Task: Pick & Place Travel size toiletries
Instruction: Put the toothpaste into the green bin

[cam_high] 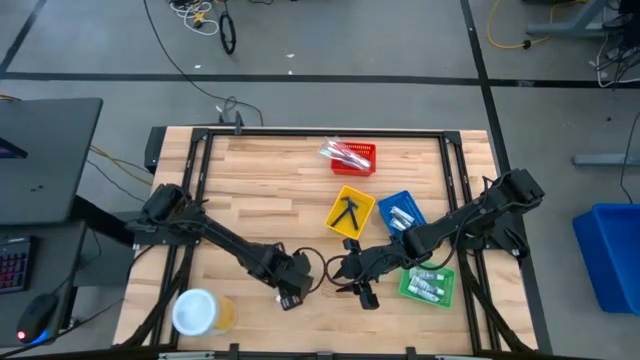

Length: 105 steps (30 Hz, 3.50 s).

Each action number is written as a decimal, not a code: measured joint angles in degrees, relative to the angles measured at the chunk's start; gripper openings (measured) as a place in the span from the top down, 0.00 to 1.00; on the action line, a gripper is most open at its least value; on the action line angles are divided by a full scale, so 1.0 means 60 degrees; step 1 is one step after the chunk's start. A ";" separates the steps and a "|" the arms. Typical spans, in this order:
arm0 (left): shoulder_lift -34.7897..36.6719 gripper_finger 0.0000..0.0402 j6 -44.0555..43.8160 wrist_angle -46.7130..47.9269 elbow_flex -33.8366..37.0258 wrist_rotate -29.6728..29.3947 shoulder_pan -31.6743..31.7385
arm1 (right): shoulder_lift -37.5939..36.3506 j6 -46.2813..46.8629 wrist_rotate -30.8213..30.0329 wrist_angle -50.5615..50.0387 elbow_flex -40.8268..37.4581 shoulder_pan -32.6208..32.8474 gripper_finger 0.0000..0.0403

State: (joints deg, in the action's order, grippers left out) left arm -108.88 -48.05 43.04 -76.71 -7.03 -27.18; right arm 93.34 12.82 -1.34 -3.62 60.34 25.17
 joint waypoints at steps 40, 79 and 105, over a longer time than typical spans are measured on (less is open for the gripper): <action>-0.0958 0.68 0.0084 -0.0433 0.0036 -0.0991 -0.0677 | -0.0004 0.0058 0.0000 -0.0057 0.0004 0.0007 0.60; -0.0976 0.88 0.3318 -0.0853 -0.1770 -0.1716 0.0127 | 0.1843 -0.4828 -0.3276 0.1338 0.0004 0.0576 0.61; -0.0962 0.88 0.3443 -0.1176 -0.1770 -0.1647 0.0139 | 0.1843 -0.5566 -0.3274 0.0636 0.0004 0.0579 0.71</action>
State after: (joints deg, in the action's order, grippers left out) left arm -114.65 -27.40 35.98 -87.33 -16.91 -26.35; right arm 104.40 -20.58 -20.99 0.20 60.36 28.64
